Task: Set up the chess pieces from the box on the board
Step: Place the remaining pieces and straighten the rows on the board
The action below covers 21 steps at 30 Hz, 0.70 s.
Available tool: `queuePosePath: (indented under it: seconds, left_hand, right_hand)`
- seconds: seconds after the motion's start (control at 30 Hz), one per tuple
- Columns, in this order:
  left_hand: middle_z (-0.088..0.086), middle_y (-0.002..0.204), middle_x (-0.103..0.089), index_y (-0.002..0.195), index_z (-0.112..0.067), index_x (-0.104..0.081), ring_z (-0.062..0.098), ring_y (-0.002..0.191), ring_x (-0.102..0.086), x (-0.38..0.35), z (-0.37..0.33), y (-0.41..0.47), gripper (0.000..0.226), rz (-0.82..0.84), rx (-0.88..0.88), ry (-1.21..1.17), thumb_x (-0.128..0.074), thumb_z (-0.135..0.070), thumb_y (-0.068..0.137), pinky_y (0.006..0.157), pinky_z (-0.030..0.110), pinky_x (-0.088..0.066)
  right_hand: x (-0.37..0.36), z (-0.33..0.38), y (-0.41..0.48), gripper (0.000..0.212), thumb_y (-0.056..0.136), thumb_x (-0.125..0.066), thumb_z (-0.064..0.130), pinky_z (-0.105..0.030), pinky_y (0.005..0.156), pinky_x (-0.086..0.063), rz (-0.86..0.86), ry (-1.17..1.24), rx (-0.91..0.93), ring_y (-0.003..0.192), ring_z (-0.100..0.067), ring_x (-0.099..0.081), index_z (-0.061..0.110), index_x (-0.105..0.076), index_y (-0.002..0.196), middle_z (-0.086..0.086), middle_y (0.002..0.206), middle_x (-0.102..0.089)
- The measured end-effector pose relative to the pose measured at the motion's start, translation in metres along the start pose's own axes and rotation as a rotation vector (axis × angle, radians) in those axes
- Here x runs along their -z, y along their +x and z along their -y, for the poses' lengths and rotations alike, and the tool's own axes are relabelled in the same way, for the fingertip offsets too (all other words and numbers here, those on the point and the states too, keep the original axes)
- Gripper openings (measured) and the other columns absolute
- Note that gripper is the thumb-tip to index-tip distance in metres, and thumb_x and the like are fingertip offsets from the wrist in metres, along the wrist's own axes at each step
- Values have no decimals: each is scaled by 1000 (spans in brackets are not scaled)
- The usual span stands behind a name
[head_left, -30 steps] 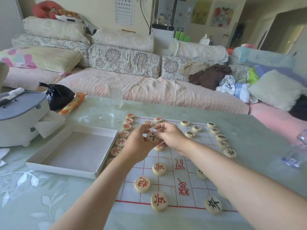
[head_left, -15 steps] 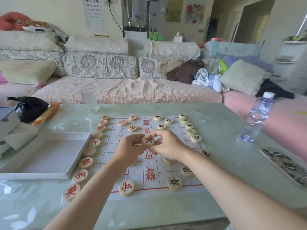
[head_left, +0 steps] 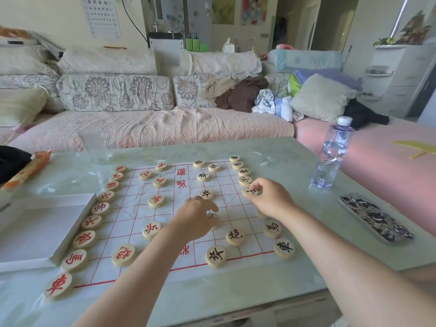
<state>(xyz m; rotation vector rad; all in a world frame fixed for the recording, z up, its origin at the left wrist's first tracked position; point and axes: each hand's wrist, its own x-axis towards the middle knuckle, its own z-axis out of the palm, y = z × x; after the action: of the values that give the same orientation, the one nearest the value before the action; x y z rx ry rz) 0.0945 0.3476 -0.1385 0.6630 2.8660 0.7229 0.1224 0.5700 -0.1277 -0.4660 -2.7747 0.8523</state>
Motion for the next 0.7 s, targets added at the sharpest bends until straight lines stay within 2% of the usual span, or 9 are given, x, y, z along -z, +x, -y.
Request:
queuePosePath:
  seconds: [0.1,0.2,0.27,0.37,0.47,0.57,0.63,0.7]
  left_hand:
    - [-6,112,-54,107,-28,-66,15,100,-55,-6,-1,3,20,-14,-2,-8,-62,-32,88,82,29,-50]
    - [-6,110,-53,102,-28,-67,14,92,-56,-11,1,3,17,-47,21,-35,-64,-35,87,71,25,-48]
    - [-6,111,-52,103,-28,-67,14,93,-55,-12,3,3,18,-50,20,-40,-64,-37,87,71,25,-49]
    - [-6,114,-52,105,-29,-67,14,95,-55,-12,4,2,20,-53,2,-50,-62,-37,88,73,25,-47]
    - [-9,120,-50,112,-31,-63,13,103,-53,-11,8,-2,22,-82,-21,-49,-57,-35,91,81,29,-48]
    - [-9,116,-51,117,-31,-59,12,105,-52,-4,14,-9,25,-117,-46,-35,-55,-33,93,86,30,-49]
    - [-7,110,-52,120,-28,-57,12,99,-53,3,18,-16,27,-142,-59,-18,-56,-29,92,81,25,-46]
    - [-7,105,-53,120,-25,-55,11,91,-53,11,25,-24,28,-167,-54,-11,-56,-25,92,73,22,-42]
  right_hand:
    - [-3,-9,5,20,84,-66,49,-34,90,-48,-22,-114,-4,102,-19,-63,33,-62,96,13,108,-68]
    - [-8,-12,8,12,86,-60,43,-33,87,-42,-16,-255,-18,107,-23,-60,34,-60,94,10,111,-68]
    - [-9,-11,8,6,88,-55,40,-35,88,-36,5,-330,-42,112,-26,-54,36,-60,90,7,114,-67]
    - [-10,-5,7,19,90,-49,35,-37,92,-35,21,-357,-43,114,-29,-49,35,-66,98,1,116,-63]
    - [-9,9,2,21,90,-49,28,-37,93,-38,9,-318,14,112,-30,-51,34,-67,99,-2,114,-60]
    - [-11,27,-10,17,91,-51,27,-32,86,-46,57,-188,117,101,-22,-57,33,-67,93,5,105,-61]
    - [-14,42,-22,13,90,-55,27,-29,81,-48,136,-75,177,92,-14,-59,34,-65,88,14,97,-63]
    - [-19,57,-34,11,91,-57,27,-25,73,-46,195,-14,239,84,-8,-58,33,-67,90,15,96,-65]
